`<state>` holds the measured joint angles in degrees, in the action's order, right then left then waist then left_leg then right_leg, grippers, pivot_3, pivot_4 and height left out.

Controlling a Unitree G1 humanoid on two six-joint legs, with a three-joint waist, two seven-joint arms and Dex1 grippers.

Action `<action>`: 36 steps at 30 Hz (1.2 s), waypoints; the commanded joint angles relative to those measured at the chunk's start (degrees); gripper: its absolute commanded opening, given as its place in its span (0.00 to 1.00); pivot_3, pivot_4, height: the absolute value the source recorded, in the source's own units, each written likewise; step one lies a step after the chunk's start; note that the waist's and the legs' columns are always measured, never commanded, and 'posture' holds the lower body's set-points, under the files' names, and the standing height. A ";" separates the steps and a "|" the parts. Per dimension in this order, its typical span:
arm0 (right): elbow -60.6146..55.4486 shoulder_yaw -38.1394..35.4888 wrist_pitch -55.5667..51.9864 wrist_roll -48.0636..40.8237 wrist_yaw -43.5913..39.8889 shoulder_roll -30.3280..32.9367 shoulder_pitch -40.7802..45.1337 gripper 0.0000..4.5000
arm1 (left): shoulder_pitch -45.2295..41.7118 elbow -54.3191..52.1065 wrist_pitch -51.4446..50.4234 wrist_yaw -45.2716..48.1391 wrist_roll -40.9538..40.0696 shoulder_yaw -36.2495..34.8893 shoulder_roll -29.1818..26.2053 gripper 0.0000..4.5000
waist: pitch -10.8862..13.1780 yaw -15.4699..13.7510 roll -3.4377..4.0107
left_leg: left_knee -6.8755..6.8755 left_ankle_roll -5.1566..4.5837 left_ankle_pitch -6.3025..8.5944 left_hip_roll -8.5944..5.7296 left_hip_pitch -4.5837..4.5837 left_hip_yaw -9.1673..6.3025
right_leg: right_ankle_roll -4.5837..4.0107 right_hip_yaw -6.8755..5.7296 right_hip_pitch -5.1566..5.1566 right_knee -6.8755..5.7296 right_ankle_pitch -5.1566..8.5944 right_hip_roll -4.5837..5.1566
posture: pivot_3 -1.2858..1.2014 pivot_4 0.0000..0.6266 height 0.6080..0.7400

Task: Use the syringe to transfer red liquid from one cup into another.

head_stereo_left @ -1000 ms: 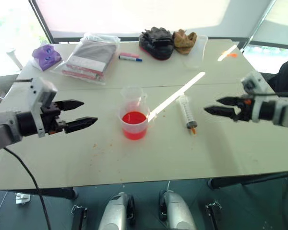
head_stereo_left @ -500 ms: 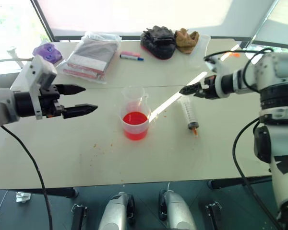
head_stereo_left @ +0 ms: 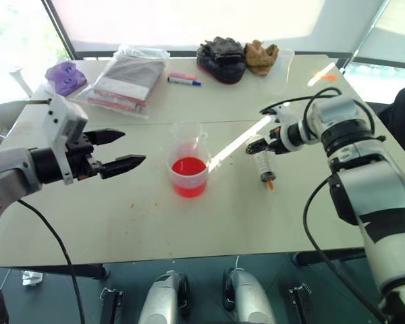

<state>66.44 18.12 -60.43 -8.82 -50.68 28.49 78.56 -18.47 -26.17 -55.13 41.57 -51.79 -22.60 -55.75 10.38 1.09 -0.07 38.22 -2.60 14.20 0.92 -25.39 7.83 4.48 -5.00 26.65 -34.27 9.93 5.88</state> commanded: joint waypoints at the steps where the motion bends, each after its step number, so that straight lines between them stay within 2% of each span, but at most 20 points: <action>1: 2.77 0.75 2.57 4.20 -2.57 -0.97 1.76 1.00 | 0.92 -2.27 -0.14 -2.06 -1.13 -3.29 0.42 0.99 | 0.00 0.06 0.00 | 0.00 0.00 0.00 0.00 0.00 -0.01 | 0.00 0.00 -0.01 0.00 0.00 0.00 | 0.52 0.24 1.00; 5: 5.49 -0.65 5.25 6.73 -1.37 -2.45 1.51 1.00 | 2.09 -3.27 0.26 -4.31 -0.74 -3.53 1.74 0.99 | -0.04 0.15 -0.02 | 0.01 0.01 0.00 0.00 0.13 -0.04 | 0.00 -0.01 -0.16 0.01 0.00 -0.01 | 0.52 0.24 1.00; 8: 7.07 -1.59 6.50 8.49 -0.41 -3.28 1.12 0.80 | 3.43 -4.49 0.21 -5.87 -0.98 -3.80 2.95 1.00 | -0.06 0.16 -0.07 | 0.01 0.09 -0.04 0.00 0.21 -0.06 | -0.01 -0.01 -0.23 0.01 0.00 -0.03 | 0.52 0.24 1.00; 12: 8.61 -3.31 6.73 10.16 1.51 -3.52 -0.13 0.37 | 6.01 -6.65 0.43 -7.83 -0.94 -4.37 4.39 1.00 | -0.10 0.17 -0.09 | 0.00 0.14 -0.05 0.01 0.28 -0.08 | -0.01 0.00 -0.29 0.00 0.00 -0.03 | 0.52 0.24 1.00; 13: 8.76 -3.76 6.73 10.44 1.80 -3.54 -0.34 0.33 | 6.52 -7.09 0.36 -8.29 -1.10 -4.63 4.70 1.00 | -0.12 0.19 -0.12 | 0.00 0.14 -0.06 0.02 0.30 -0.08 | -0.01 0.00 -0.31 -0.01 0.00 -0.03 | 0.52 0.24 1.00; 20: 8.69 -9.00 6.22 9.51 4.58 -3.65 0.45 0.33 | 8.25 -7.59 0.85 -9.34 -1.77 -5.45 5.07 1.00 | -0.17 0.09 -0.19 | 0.01 0.32 -0.02 0.02 0.39 -0.11 | -0.04 0.00 -0.42 -0.01 0.00 -0.04 | 0.52 0.24 1.00; 24: 7.33 -24.02 8.59 0.57 15.68 -0.42 8.43 0.33 | 5.27 -4.06 1.62 -8.13 -1.50 -5.30 3.51 1.00 | -0.13 0.12 -0.15 | 0.01 0.38 -0.04 0.02 0.40 -0.08 | -0.08 0.01 -0.39 -0.01 -0.03 -0.04 | 0.52 0.24 1.00; 28: 4.63 -33.49 6.67 -6.00 18.50 2.11 16.20 0.33 | 0.02 2.00 2.66 -5.51 -1.01 -4.50 1.54 1.00 | 0.06 0.13 0.14 | 0.00 0.30 -0.18 0.01 0.09 -0.05 | -0.11 0.02 0.01 -0.09 -0.07 -0.05 | 0.52 0.24 1.00; 30: -7.01 -31.49 4.95 -8.17 9.67 2.99 14.57 0.33 | -5.45 6.78 3.57 -4.11 -0.91 -2.98 1.34 1.00 | 0.04 0.08 0.11 | -0.07 0.32 -0.18 0.12 0.08 -0.07 | -0.10 0.02 0.03 -0.07 -0.06 -0.21 | 0.52 0.24 1.00; 31: -18.95 -31.65 4.46 -10.86 8.16 2.53 9.93 0.33 | -8.49 9.61 4.56 -2.73 0.20 -1.06 1.18 1.00 | -0.03 -0.13 0.02 | -0.08 0.32 -0.18 0.17 0.11 -0.15 | -0.11 -0.02 -0.04 -0.07 -0.05 -0.28 | 0.52 0.24 1.00; 34: -50.90 -34.29 3.80 -18.51 10.22 -1.79 -4.84 0.33 | -16.02 16.34 8.06 2.12 4.91 5.97 1.38 1.00 | -0.26 -0.45 -0.30 | -0.11 0.35 -0.18 0.31 0.16 -0.22 | -0.09 -0.29 -0.29 0.00 -0.04 -0.35 | 0.52 0.24 1.00; 36: -62.83 -34.77 4.69 -21.00 13.10 -5.65 -11.39 0.33 | -20.46 20.23 9.91 4.99 7.38 9.61 2.26 1.00 | -0.27 -0.41 -0.29 | -0.09 0.36 -0.18 0.31 0.17 -0.19 | -0.09 -0.33 -0.34 -0.03 -0.05 -0.32 | 0.52 0.24 1.00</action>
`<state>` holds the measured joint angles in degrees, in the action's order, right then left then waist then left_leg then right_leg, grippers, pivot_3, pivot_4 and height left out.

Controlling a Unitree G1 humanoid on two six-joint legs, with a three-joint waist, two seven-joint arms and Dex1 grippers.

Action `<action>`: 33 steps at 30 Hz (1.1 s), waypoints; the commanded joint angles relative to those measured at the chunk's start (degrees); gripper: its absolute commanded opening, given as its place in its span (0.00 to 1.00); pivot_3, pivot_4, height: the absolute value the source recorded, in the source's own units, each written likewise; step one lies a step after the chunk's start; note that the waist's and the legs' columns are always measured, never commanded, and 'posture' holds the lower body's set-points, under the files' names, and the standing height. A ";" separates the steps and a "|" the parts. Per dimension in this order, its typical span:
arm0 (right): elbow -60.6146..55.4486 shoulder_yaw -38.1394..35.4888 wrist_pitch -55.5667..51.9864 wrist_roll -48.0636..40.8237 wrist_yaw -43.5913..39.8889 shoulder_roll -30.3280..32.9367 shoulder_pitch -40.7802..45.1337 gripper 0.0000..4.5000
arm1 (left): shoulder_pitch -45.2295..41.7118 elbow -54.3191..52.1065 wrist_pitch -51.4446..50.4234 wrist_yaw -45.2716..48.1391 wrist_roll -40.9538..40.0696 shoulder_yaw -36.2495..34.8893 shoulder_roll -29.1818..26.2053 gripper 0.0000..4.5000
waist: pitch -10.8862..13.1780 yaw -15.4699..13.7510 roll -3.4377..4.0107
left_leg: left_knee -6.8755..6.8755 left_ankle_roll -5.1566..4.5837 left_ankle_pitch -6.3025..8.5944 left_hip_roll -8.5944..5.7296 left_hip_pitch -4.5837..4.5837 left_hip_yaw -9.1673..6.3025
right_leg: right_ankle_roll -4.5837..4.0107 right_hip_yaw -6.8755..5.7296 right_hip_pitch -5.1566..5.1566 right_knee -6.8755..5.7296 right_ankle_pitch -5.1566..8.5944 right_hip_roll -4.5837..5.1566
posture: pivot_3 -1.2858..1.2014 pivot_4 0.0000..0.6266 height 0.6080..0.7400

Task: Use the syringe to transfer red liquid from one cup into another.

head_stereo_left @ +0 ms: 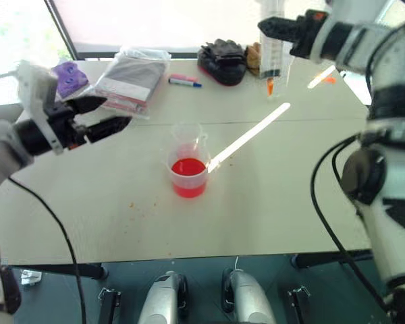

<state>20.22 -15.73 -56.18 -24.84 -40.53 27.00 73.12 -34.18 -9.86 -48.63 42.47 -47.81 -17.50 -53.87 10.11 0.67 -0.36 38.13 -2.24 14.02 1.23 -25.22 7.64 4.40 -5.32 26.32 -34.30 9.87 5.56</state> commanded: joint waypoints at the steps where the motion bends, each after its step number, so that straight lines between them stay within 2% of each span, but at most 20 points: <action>1: -21.03 -0.13 1.42 -5.16 4.40 -5.94 -8.91 0.33 | -6.97 5.85 4.66 5.86 4.92 6.43 0.74 1.00 | 0.01 0.09 0.02 | 0.06 -0.01 -0.01 -0.02 -0.03 0.00 | 0.00 0.01 0.02 -0.03 -0.01 0.02 | 0.52 0.24 1.00; 4: -31.42 9.49 8.82 -1.19 5.37 -9.99 -20.13 0.33 | -15.65 14.07 11.59 14.73 12.11 14.61 1.69 1.00 | 0.03 -0.04 0.03 | 0.10 0.00 -0.03 -0.07 -0.15 0.08 | 0.01 0.04 0.15 -0.04 -0.01 0.03 | 0.52 0.24 1.00; 6: -34.74 12.47 11.43 -1.55 6.99 -13.97 -23.89 0.33 | -21.36 20.90 15.55 19.24 16.39 18.20 2.59 1.00 | 0.03 0.13 0.03 | 0.10 0.01 -0.02 -0.09 -0.14 0.11 | 0.01 0.02 0.17 -0.03 -0.01 0.01 | 0.52 0.24 1.00; 9: -36.12 13.17 13.10 -2.56 10.27 -18.87 -25.09 0.33 | -26.99 28.14 19.43 24.18 20.30 20.66 3.75 1.00 | 0.05 0.60 0.07 | 0.09 0.05 -0.05 -0.21 -0.14 0.14 | 0.00 0.04 0.25 -0.04 -0.01 0.00 | 0.52 0.24 1.00; 14: -37.57 15.93 16.52 -3.01 13.09 -24.23 -25.84 0.33 | -33.24 34.28 23.19 29.10 24.09 22.29 7.02 1.00 | 0.05 0.44 0.06 | 0.10 0.07 -0.08 -0.19 -0.13 0.10 | 0.00 0.06 0.27 -0.30 0.00 -0.01 | 0.52 0.24 1.00; 17: -37.25 18.77 19.09 -1.33 13.30 -24.90 -27.35 0.33 | -34.98 36.04 24.24 30.31 25.33 22.12 8.75 1.00 | 0.04 0.33 0.06 | 0.13 0.06 -0.09 -0.20 -0.13 0.07 | 0.00 0.08 0.26 -0.32 0.00 0.00 | 0.52 0.24 1.00; 24: -35.62 20.17 22.01 -0.31 13.52 -23.79 -29.59 0.33 | -37.52 37.46 24.94 31.76 26.68 21.31 10.97 1.00 | 0.05 0.23 0.05 | 0.20 0.03 -0.09 -0.14 -0.13 0.02 | 0.01 0.09 0.22 -0.36 0.01 0.01 | 0.52 0.24 1.00; 33: -32.46 22.17 27.16 2.89 13.39 -23.38 -32.72 0.33 | -40.00 36.59 24.02 39.66 28.28 21.04 5.40 1.00 | 0.05 0.52 0.04 | 0.23 0.03 -0.10 -0.09 -0.07 -0.02 | 0.04 0.19 0.35 -0.70 0.06 0.01 | 0.52 0.24 1.00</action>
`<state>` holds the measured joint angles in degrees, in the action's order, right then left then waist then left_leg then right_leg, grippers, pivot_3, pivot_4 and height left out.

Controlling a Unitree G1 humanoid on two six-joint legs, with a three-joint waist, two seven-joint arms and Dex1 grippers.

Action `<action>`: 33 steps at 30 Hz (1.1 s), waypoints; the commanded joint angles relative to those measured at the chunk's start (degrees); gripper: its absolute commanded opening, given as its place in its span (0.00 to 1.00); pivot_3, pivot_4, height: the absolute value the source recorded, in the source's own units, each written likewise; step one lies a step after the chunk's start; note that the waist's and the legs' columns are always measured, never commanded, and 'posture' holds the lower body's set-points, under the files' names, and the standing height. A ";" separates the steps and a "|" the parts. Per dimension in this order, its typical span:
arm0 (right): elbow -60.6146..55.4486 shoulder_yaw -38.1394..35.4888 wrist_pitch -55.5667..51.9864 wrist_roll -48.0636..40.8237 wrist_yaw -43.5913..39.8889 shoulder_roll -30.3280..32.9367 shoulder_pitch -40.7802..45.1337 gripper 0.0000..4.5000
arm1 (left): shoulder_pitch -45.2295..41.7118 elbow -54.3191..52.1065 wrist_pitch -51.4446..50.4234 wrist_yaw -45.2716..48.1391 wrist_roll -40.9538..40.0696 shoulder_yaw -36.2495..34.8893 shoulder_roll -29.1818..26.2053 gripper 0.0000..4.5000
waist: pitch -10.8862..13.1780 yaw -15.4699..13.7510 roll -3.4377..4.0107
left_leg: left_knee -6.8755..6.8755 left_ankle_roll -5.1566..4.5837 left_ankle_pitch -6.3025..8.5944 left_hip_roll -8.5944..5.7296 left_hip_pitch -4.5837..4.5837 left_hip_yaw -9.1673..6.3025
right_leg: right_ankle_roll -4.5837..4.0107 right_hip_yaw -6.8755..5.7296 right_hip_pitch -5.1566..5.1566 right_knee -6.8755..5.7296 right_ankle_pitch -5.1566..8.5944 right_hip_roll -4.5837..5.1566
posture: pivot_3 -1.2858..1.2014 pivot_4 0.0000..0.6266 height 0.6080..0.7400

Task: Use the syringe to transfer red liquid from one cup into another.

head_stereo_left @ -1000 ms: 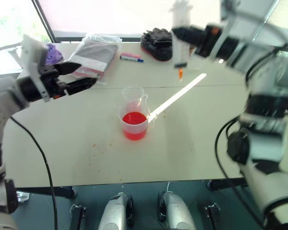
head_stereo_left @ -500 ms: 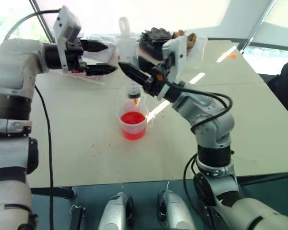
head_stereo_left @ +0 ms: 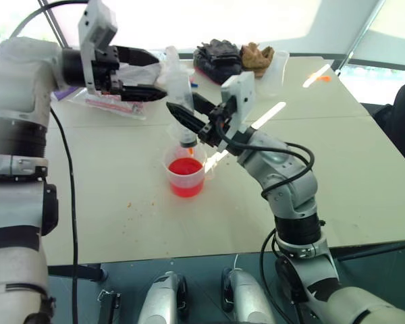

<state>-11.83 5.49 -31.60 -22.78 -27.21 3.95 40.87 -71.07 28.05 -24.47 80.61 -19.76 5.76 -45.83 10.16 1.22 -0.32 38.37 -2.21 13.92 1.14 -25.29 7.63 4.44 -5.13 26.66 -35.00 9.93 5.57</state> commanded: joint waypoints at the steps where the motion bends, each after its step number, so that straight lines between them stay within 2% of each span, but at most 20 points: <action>1: -0.17 1.24 2.94 1.04 0.09 -0.51 -0.92 0.33 | -3.64 -1.13 -0.08 1.60 0.45 -2.56 -3.31 1.00 | 0.00 -0.04 -0.01 | 0.02 0.00 0.00 0.02 -0.01 -0.01 | 0.00 0.00 0.01 -0.02 0.00 0.00 | 0.52 0.24 1.00; 7: 1.28 1.94 4.49 1.81 -0.04 -1.18 -1.42 0.33 | -6.06 0.04 0.38 0.91 0.98 -3.70 -4.42 1.00 | 0.01 -0.29 0.00 | 0.30 -0.09 0.06 0.07 -0.06 -0.07 | 0.02 0.02 -0.01 -0.09 0.02 0.00 | 0.52 0.24 1.00; 12: 1.57 2.98 4.97 1.92 -0.21 -1.66 -2.06 0.33 | -6.39 -0.33 0.63 -0.97 0.73 -4.17 -1.38 1.00 | 0.01 -0.39 -0.01 | 0.77 -0.27 0.17 0.12 -0.10 -0.09 | 0.03 0.02 -0.14 -0.09 0.04 0.00 | 0.52 0.24 1.00; 20: 1.28 3.40 4.91 1.92 0.08 -2.29 -2.04 0.33 | -5.26 0.20 3.53 -2.64 2.14 -3.38 3.12 1.00 | 0.01 -0.20 -0.01 | 0.80 -0.28 0.17 0.12 -0.10 -0.06 | 0.03 0.06 -0.13 -0.12 0.03 0.00 | 0.52 0.24 1.00; 33: 1.78 1.88 4.08 0.73 1.29 -3.11 -1.80 0.33 | -3.90 -1.17 1.24 -0.51 2.03 -4.36 -0.12 1.00 | 0.01 -0.23 -0.01 | 0.80 -0.28 0.18 0.14 -0.09 -0.05 | 0.03 0.07 -0.11 -0.14 0.03 0.00 | 0.52 0.24 1.00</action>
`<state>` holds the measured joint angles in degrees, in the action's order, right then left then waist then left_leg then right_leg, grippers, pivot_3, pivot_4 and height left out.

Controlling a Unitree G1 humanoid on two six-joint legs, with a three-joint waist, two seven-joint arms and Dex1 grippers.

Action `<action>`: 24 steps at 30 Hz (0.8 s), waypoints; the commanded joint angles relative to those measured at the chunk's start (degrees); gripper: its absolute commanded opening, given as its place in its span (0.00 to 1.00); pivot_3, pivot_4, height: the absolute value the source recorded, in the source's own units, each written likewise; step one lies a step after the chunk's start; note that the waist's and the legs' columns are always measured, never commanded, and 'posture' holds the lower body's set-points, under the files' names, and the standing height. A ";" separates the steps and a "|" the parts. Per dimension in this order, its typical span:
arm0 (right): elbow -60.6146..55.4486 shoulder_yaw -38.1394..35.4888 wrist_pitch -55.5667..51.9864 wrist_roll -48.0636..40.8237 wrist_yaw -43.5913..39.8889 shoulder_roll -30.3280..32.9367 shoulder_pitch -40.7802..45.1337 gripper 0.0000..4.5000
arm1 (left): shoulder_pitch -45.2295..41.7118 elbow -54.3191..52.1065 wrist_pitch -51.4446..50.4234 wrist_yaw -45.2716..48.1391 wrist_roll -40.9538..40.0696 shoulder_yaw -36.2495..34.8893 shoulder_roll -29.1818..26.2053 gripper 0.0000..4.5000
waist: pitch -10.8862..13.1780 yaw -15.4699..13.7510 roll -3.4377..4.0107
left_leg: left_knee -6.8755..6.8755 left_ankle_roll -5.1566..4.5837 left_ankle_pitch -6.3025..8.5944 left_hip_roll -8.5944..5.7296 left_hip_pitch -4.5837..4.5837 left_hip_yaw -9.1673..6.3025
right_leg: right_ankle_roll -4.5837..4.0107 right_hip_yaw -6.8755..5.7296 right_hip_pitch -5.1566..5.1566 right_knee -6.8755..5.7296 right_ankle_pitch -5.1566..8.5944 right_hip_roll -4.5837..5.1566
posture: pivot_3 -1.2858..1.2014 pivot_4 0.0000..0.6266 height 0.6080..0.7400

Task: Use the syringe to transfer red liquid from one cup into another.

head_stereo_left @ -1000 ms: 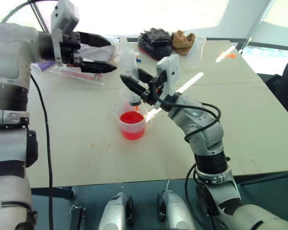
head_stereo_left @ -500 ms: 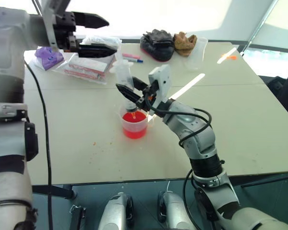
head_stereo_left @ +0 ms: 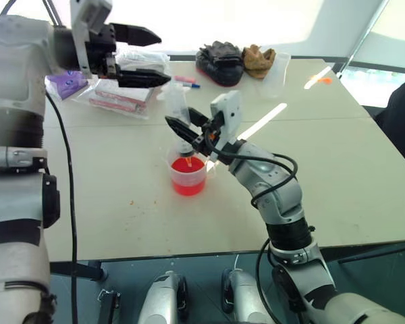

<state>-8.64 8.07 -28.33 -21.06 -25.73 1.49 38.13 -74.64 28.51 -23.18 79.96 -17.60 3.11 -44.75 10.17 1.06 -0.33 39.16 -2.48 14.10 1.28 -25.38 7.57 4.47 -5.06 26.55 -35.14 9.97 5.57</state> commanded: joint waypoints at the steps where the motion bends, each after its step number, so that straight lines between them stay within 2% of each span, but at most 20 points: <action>1: -1.38 -0.69 0.79 -1.05 -0.20 -0.66 0.94 0.33 | -0.21 -1.78 -0.09 0.16 -0.14 -1.67 -1.36 1.00 | 0.00 -0.12 0.00 | 0.00 0.00 0.00 0.00 0.00 0.00 | 0.00 0.00 0.00 0.00 0.00 0.00 | 0.52 0.24 1.00; 11: -1.90 0.25 0.62 -1.17 -0.58 -0.73 0.55 0.33 | -0.19 -0.81 1.53 -1.09 0.71 -1.30 -0.36 1.00 | 0.00 -0.08 0.00 | 0.00 0.00 0.00 0.00 0.00 0.00 | 0.00 0.00 0.00 0.00 0.00 0.00 | 0.52 0.24 1.00; 24: -0.20 3.56 3.20 1.01 -2.34 -0.20 -2.13 0.33 | 0.03 2.31 9.67 -2.84 4.59 -0.04 4.69 1.00 | 0.00 -0.08 0.00 | 0.00 0.00 0.00 -0.01 0.00 0.02 | 0.00 0.00 0.00 0.01 0.00 0.00 | 0.52 0.24 1.00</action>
<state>-8.55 10.24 -26.77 -20.56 -26.78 1.38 35.90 -73.89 31.93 -15.19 78.06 -13.03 3.75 -40.10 10.17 0.98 -0.33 39.16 -2.49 14.10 1.28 -25.38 7.60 4.47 -5.05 26.55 -35.13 9.96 5.57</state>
